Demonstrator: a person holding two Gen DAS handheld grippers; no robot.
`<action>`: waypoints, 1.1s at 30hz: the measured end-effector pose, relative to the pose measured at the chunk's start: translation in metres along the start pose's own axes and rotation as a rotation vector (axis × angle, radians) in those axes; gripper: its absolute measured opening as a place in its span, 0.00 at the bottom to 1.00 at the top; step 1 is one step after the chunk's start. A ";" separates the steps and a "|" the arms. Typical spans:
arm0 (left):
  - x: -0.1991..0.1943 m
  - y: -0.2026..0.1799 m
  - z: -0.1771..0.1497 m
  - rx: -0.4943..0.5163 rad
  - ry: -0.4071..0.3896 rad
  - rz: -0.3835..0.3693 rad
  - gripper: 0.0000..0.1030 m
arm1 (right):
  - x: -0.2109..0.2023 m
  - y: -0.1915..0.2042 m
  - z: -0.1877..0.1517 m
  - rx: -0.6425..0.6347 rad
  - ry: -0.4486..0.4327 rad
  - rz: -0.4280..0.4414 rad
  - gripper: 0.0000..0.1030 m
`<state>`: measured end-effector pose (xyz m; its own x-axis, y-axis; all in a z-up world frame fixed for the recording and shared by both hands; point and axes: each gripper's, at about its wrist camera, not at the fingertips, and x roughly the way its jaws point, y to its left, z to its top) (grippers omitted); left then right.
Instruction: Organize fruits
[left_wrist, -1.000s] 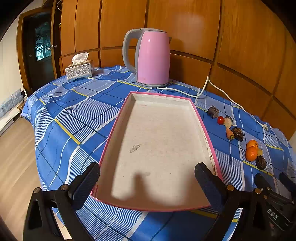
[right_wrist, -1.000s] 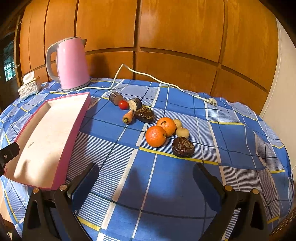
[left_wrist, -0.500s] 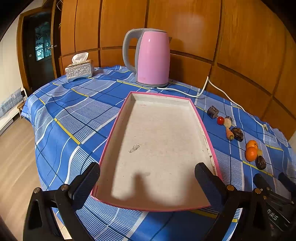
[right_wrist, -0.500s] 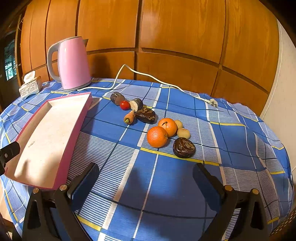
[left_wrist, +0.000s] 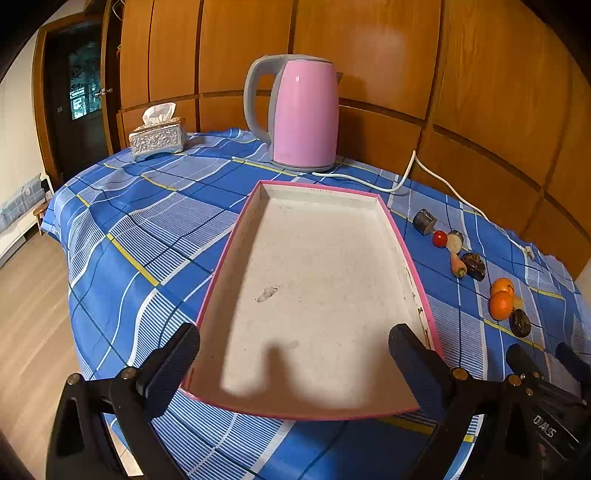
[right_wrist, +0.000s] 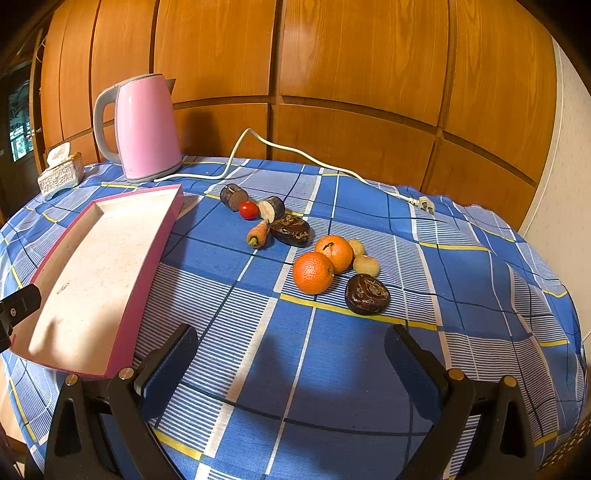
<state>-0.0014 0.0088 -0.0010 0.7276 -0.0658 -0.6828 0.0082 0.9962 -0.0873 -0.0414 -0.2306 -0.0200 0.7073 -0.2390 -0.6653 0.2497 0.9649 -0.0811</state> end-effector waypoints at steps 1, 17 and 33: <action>0.000 0.000 0.000 0.000 0.001 -0.001 1.00 | 0.000 0.000 0.000 0.001 0.000 0.001 1.00; 0.005 -0.011 -0.002 0.009 0.031 -0.223 1.00 | 0.012 -0.078 0.010 0.212 0.007 -0.126 1.00; 0.034 -0.081 0.042 0.165 0.139 -0.387 1.00 | 0.052 -0.233 -0.038 0.623 0.188 -0.542 1.00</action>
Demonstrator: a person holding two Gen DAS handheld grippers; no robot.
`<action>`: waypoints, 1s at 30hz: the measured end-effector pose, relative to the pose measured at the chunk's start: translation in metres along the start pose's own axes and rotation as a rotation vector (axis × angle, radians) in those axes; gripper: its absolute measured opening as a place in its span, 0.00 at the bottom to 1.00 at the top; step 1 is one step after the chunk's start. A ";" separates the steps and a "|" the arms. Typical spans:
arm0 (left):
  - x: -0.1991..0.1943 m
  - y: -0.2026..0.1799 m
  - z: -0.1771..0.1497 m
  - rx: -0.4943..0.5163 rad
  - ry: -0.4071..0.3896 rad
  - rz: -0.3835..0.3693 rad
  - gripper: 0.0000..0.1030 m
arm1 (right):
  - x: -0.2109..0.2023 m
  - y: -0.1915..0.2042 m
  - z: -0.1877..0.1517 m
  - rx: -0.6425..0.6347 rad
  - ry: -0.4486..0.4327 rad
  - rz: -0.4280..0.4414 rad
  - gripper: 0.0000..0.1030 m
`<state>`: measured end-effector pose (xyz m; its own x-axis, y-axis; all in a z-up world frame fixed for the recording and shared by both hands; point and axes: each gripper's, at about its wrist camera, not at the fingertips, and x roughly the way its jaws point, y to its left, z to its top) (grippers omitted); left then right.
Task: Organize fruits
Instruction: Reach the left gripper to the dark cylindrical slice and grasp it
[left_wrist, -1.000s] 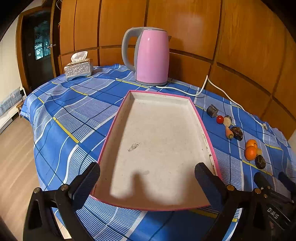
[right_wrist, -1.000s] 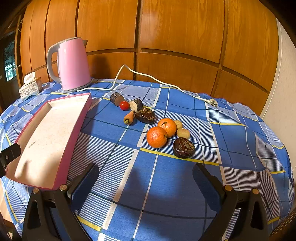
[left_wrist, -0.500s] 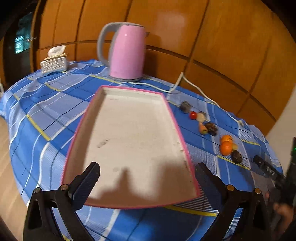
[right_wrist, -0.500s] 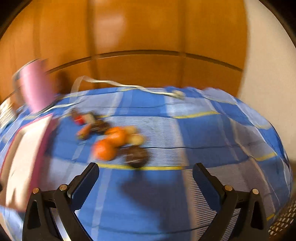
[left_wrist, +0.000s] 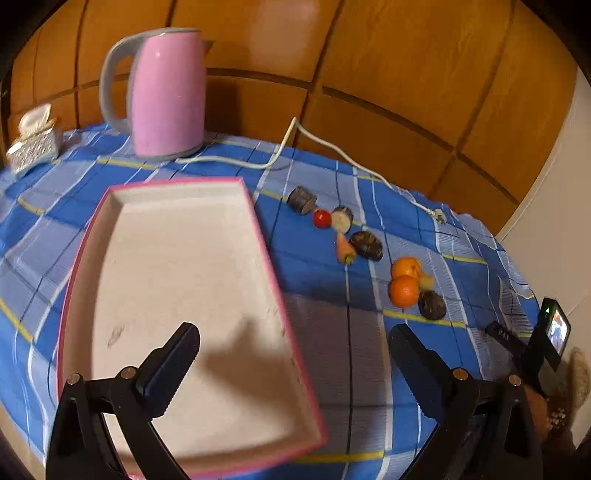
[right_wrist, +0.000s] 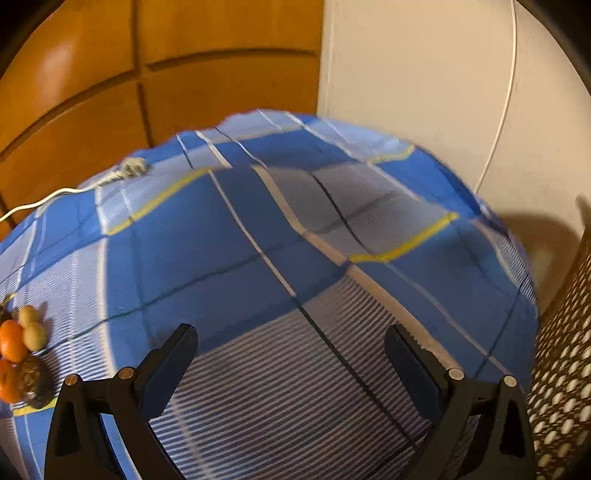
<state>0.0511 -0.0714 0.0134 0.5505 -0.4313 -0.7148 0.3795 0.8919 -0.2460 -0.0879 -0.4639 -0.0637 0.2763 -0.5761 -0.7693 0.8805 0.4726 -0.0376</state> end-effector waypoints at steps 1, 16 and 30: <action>0.003 -0.002 0.004 0.014 -0.006 0.008 1.00 | 0.005 -0.002 -0.003 0.015 0.029 0.010 1.00; 0.111 -0.011 0.111 0.122 0.123 0.040 0.65 | 0.003 0.009 -0.007 -0.035 0.001 0.027 1.00; 0.203 -0.019 0.144 0.142 0.247 0.010 0.40 | 0.005 0.006 -0.007 -0.019 -0.001 0.036 1.00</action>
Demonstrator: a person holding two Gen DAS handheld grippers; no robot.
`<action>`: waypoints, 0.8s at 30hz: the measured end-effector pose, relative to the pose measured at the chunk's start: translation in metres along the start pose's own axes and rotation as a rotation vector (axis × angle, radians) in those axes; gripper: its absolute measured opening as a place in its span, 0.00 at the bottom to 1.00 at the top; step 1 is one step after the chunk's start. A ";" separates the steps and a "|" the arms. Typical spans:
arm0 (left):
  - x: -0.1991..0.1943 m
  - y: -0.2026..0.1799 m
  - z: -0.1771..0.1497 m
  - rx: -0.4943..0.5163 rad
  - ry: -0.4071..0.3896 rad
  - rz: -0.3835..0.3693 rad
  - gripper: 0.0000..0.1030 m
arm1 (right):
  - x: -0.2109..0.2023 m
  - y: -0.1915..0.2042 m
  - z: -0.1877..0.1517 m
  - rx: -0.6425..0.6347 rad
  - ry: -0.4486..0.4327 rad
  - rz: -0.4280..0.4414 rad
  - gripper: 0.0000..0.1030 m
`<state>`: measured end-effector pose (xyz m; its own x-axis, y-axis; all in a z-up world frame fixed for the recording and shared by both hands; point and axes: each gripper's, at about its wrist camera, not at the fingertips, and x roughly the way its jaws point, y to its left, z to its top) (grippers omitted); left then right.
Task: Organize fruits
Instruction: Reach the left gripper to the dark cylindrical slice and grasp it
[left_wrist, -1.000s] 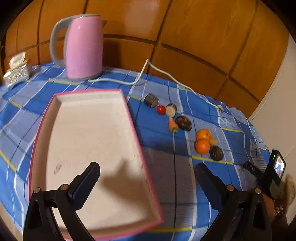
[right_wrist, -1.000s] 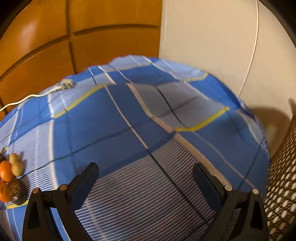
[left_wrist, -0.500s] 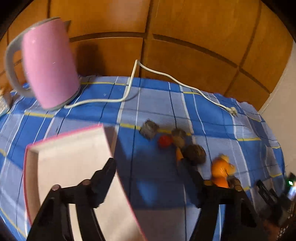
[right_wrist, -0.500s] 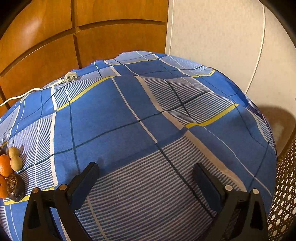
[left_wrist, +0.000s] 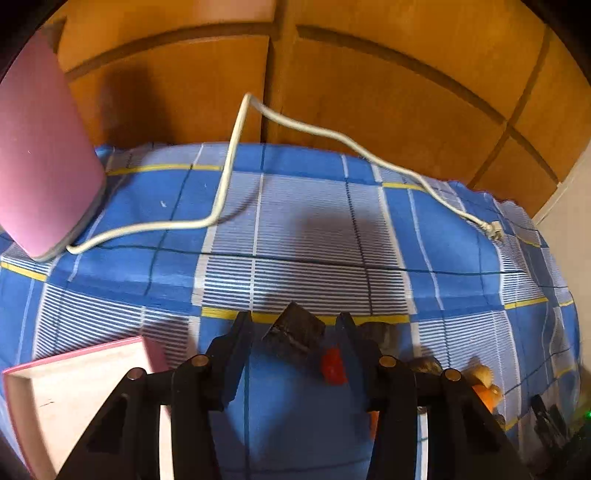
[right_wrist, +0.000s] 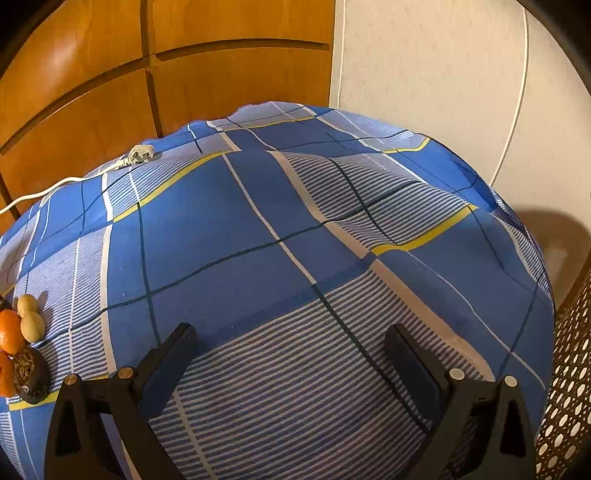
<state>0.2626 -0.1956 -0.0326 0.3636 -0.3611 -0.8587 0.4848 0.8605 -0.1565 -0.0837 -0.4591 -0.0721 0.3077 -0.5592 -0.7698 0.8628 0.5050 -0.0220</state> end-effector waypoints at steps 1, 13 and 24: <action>0.004 0.002 0.000 -0.011 0.003 -0.017 0.37 | 0.000 -0.001 0.000 0.005 0.000 0.002 1.00; -0.043 0.015 -0.015 -0.132 -0.123 -0.062 0.36 | 0.000 0.001 0.000 0.003 -0.005 -0.005 1.00; -0.135 0.066 -0.108 -0.225 -0.205 0.057 0.36 | 0.000 0.001 0.000 0.002 -0.005 -0.007 1.00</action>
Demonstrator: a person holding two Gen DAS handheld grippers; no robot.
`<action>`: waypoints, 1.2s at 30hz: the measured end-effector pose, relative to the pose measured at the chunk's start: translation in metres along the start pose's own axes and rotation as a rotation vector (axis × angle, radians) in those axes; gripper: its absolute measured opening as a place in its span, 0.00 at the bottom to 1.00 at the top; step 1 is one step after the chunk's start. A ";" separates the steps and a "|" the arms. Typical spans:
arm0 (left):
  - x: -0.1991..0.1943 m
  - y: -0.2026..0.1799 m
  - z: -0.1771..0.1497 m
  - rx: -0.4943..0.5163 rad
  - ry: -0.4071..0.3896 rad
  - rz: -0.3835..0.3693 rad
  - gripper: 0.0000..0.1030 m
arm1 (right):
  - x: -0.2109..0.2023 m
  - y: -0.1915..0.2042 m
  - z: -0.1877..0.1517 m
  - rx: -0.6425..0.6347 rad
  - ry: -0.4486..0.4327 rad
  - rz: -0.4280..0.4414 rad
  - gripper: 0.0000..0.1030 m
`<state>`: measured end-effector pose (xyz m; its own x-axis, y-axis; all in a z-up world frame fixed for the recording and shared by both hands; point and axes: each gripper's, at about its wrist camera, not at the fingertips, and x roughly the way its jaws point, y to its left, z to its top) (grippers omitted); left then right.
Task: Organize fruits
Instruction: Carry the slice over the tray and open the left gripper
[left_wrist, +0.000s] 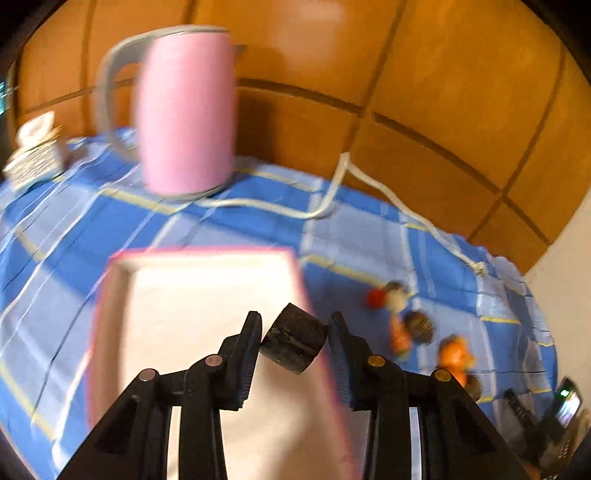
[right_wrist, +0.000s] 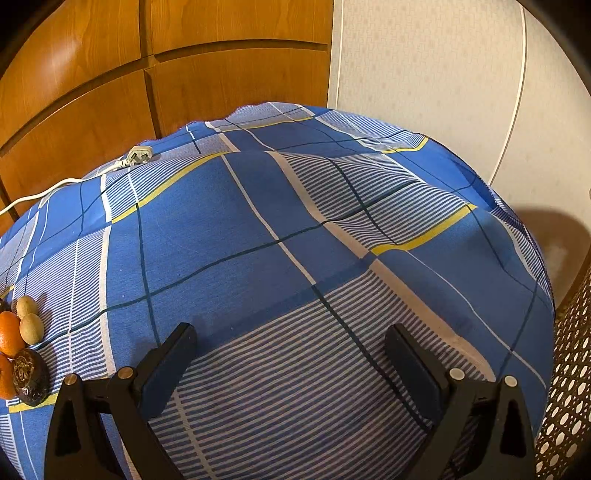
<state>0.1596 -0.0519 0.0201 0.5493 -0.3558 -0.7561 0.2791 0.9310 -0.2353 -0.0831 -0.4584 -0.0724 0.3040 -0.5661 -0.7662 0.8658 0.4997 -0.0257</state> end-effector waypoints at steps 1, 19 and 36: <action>-0.002 0.008 -0.006 -0.011 0.005 0.015 0.36 | 0.000 0.000 0.000 0.000 0.000 0.000 1.00; -0.006 0.029 -0.043 0.078 -0.047 0.172 0.54 | 0.000 0.000 0.000 0.001 0.000 -0.001 1.00; -0.079 0.039 -0.096 -0.057 -0.118 0.148 0.77 | -0.001 0.002 0.000 0.004 -0.001 0.003 1.00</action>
<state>0.0510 0.0203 0.0123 0.6707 -0.2186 -0.7088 0.1452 0.9758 -0.1635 -0.0818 -0.4568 -0.0722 0.3065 -0.5655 -0.7657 0.8667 0.4983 -0.0210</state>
